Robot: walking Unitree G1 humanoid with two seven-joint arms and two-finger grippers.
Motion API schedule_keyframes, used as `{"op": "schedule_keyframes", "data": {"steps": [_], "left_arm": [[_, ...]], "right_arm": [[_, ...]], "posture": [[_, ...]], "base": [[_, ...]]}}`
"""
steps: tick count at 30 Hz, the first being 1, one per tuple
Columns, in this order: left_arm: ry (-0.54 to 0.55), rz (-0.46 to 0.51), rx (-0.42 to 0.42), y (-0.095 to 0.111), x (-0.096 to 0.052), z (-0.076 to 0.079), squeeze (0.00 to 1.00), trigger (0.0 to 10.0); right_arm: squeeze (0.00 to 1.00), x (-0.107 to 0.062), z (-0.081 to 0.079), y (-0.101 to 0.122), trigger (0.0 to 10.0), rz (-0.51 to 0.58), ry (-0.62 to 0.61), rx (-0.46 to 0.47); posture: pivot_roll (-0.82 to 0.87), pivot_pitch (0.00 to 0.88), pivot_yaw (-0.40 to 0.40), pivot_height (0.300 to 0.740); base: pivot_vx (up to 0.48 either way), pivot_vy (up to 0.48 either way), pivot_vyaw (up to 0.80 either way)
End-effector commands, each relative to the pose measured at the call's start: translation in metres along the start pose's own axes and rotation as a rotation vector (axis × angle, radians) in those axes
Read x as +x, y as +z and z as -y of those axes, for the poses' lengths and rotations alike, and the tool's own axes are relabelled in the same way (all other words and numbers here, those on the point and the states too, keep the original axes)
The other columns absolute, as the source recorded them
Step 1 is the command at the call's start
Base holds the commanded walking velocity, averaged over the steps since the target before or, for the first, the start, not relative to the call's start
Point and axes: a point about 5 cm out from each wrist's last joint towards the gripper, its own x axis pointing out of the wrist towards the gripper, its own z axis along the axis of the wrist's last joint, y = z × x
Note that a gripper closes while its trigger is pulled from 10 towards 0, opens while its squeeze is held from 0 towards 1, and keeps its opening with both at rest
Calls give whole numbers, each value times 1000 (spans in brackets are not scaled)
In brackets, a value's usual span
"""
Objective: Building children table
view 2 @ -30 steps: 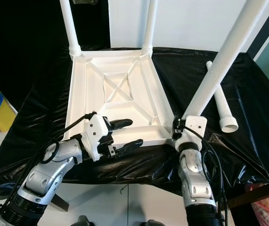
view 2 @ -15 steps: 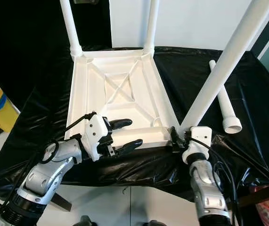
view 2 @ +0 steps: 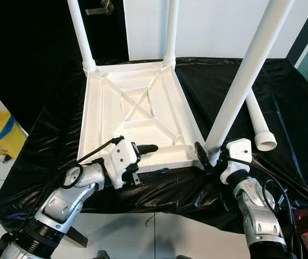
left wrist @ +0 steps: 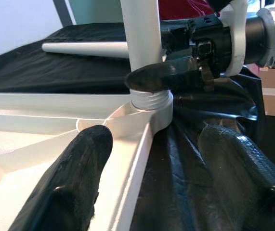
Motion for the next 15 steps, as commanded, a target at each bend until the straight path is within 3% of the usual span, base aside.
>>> {"op": "schedule_keyframes", "data": {"steps": [1,6,15], "left_arm": [[37,-20,6,-3,2,-2,0,10000],[118,-32,-22,-6,10,-7,0,10000],[145,-20,-28,-5,18,-6,0,10000]], "right_arm": [[0,1,-1,0,10000,6,24,-8],[0,6,0,2,10000,15,97,-46],[0,19,7,-3,9922,-8,146,-79]], "posture": [[-57,10,4,740],[-70,19,21,740],[-71,36,39,740]], "base": [[0,0,0],[0,0,0],[0,0,0]]}}
